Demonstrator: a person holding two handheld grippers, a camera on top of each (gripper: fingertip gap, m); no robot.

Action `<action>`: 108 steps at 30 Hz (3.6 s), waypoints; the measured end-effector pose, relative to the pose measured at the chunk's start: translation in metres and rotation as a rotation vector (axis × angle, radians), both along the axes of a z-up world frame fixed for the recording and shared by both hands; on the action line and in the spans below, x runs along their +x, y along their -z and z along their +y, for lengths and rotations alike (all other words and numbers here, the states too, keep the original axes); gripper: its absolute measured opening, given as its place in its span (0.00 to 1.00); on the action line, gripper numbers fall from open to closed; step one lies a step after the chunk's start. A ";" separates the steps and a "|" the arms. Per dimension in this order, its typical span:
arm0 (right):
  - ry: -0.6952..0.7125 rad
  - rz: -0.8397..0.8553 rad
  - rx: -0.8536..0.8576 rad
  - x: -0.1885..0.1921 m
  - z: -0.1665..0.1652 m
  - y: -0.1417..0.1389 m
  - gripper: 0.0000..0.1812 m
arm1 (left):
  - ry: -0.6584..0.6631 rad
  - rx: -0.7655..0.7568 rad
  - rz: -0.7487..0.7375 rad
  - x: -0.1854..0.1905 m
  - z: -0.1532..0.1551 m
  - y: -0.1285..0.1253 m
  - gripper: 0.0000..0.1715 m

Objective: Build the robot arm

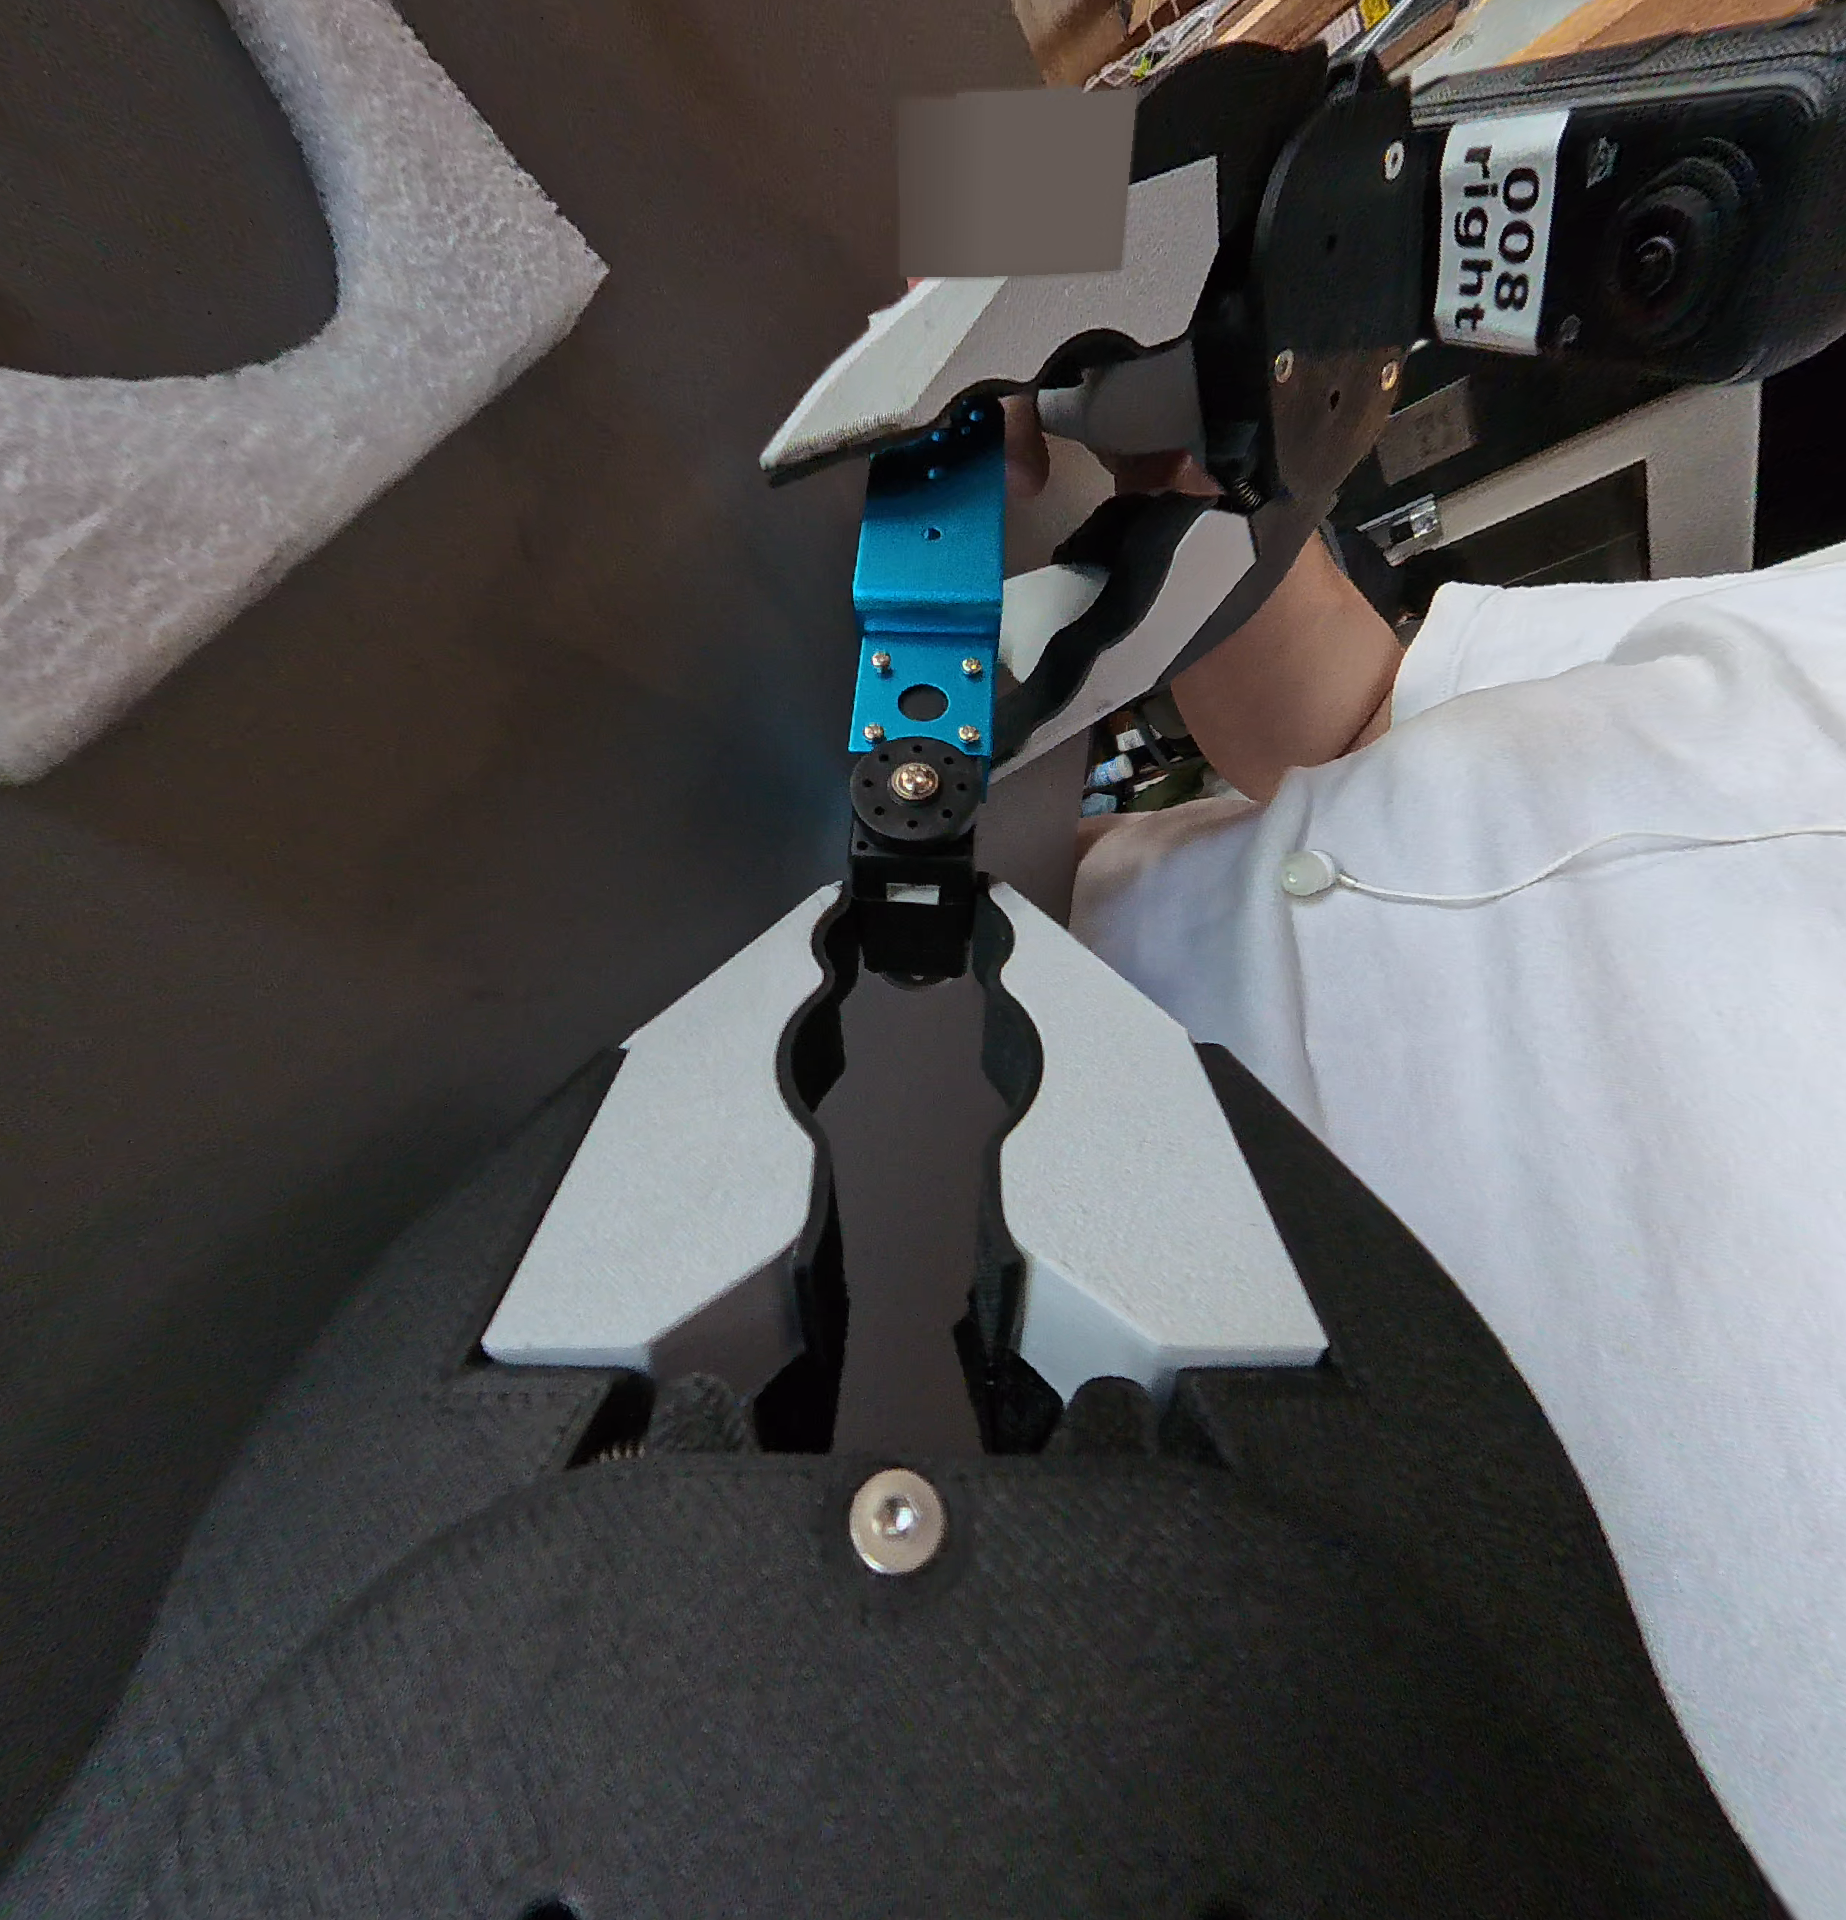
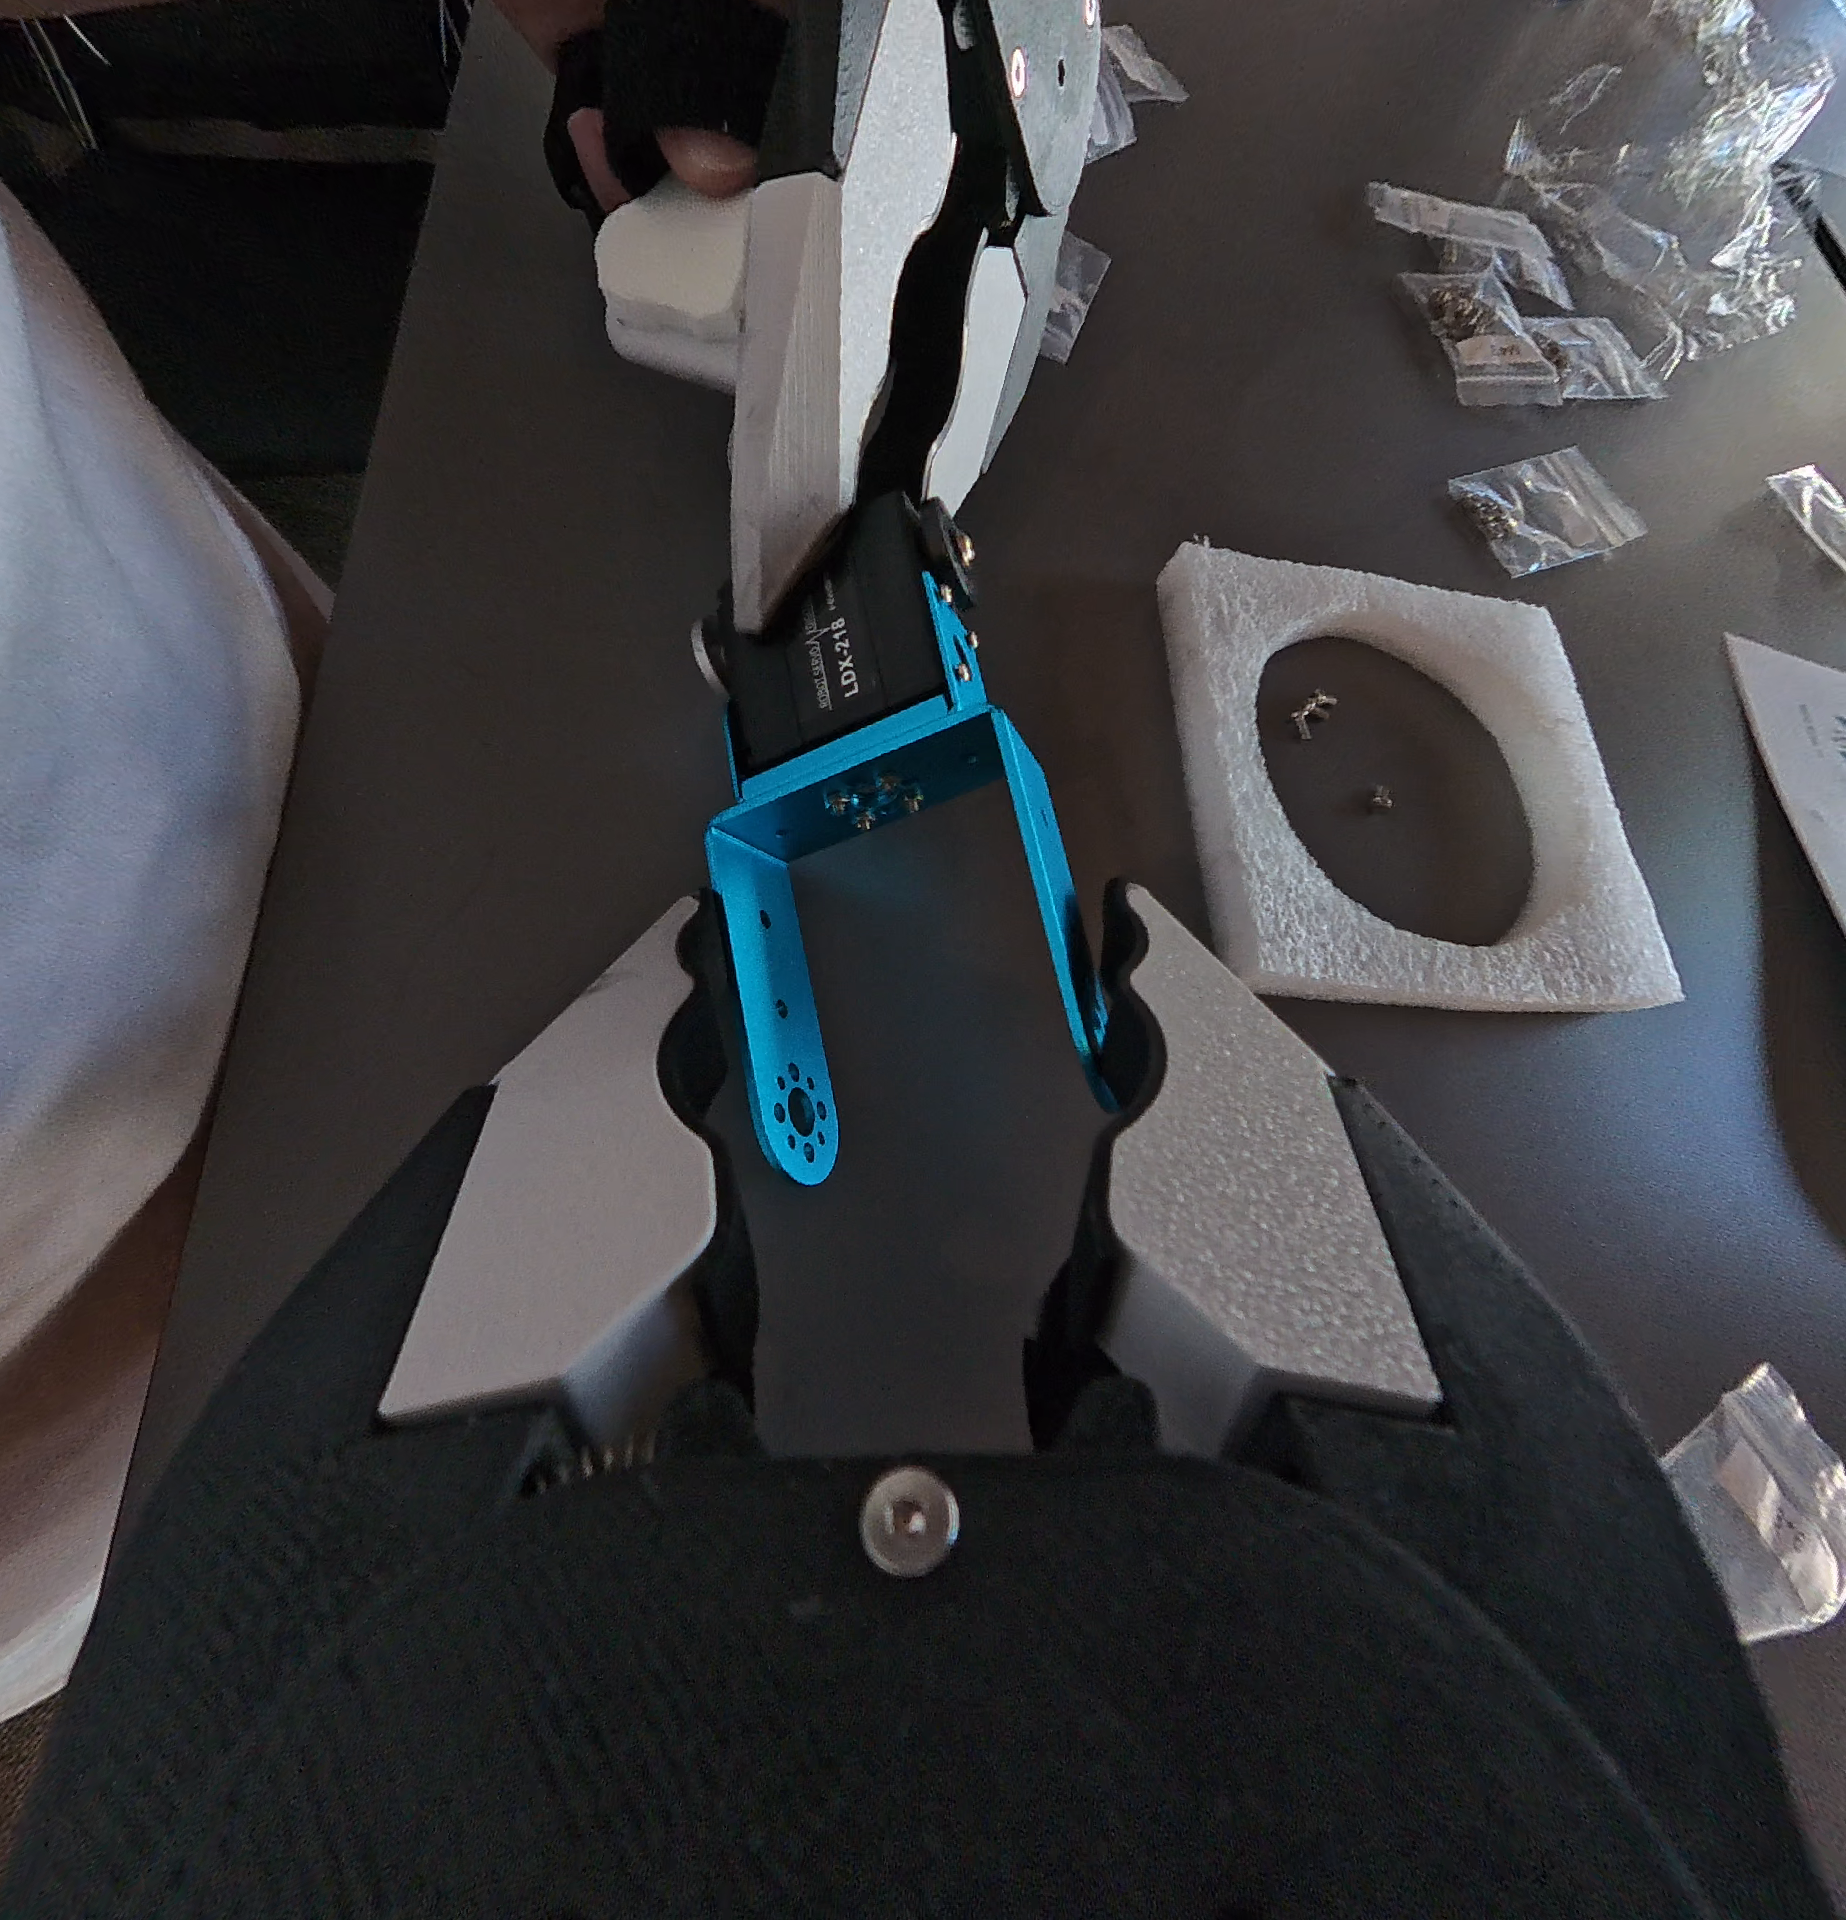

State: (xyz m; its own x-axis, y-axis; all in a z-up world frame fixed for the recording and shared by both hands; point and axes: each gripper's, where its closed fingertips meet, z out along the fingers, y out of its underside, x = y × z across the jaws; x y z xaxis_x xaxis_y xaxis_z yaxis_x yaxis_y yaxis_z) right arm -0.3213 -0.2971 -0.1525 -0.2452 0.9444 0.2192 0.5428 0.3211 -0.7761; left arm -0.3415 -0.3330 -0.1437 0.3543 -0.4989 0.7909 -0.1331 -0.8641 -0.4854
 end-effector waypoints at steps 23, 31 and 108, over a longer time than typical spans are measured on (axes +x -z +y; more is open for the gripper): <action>0.015 -0.174 -0.332 -0.028 0.001 0.009 0.37 | -0.680 0.450 0.530 -0.184 -0.036 -0.044 0.21; 0.056 0.058 -0.279 -0.016 0.022 -0.033 0.40 | -0.811 0.766 0.611 -0.215 -0.035 -0.072 0.25; 0.658 0.267 0.379 0.085 0.156 -0.042 0.09 | -0.916 0.215 0.525 -0.319 0.019 -0.007 0.11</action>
